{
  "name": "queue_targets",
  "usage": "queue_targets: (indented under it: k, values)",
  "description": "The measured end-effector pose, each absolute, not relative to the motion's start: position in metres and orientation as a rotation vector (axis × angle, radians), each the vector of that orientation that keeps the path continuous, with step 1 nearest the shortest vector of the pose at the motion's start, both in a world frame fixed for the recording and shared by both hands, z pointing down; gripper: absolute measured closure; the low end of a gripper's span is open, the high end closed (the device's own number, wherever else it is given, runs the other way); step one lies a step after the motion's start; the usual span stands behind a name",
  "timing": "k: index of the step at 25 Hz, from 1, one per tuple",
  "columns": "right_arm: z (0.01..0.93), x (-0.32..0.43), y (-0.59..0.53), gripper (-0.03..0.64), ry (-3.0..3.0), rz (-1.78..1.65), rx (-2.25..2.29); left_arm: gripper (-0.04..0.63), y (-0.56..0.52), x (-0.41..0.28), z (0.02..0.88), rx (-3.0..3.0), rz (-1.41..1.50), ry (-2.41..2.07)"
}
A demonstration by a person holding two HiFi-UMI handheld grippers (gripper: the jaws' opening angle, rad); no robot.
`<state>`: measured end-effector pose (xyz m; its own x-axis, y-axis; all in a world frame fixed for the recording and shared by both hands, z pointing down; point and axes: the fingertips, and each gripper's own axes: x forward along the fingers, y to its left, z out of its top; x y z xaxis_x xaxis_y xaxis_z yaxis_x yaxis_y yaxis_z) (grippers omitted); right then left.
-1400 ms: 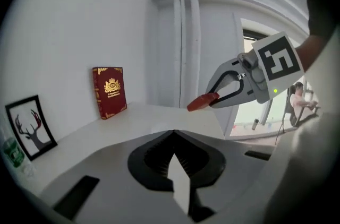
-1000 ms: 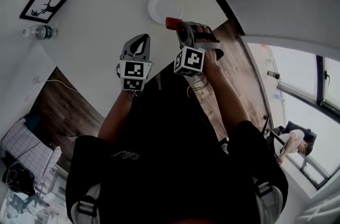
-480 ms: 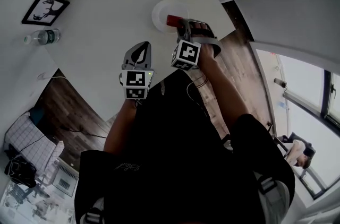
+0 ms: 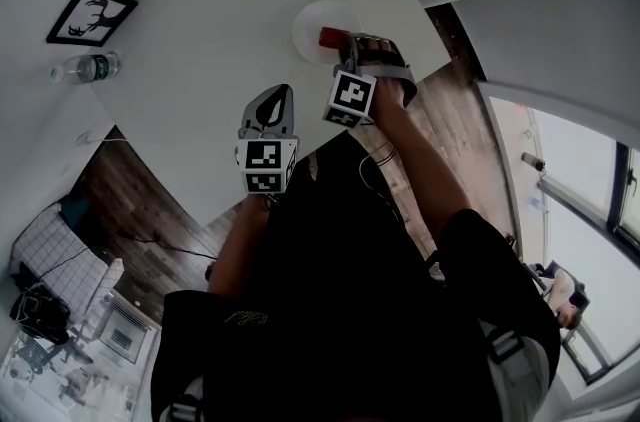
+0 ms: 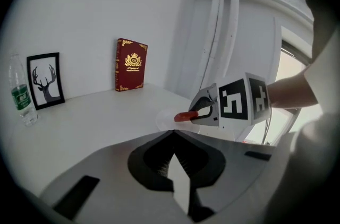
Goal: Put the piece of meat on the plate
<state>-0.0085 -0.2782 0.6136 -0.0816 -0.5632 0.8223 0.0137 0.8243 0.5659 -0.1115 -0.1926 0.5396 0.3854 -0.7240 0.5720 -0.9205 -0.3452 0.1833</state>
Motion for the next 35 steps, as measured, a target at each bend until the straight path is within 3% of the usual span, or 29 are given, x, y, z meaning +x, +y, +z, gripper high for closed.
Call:
queue_targets:
  k: [35]
  values:
    - [0.631,-0.024,-0.294,0.506,-1.566,-0.582,0.384,0.592,-0.2,-0.132,0.549,2.084,0.509,-1.438]
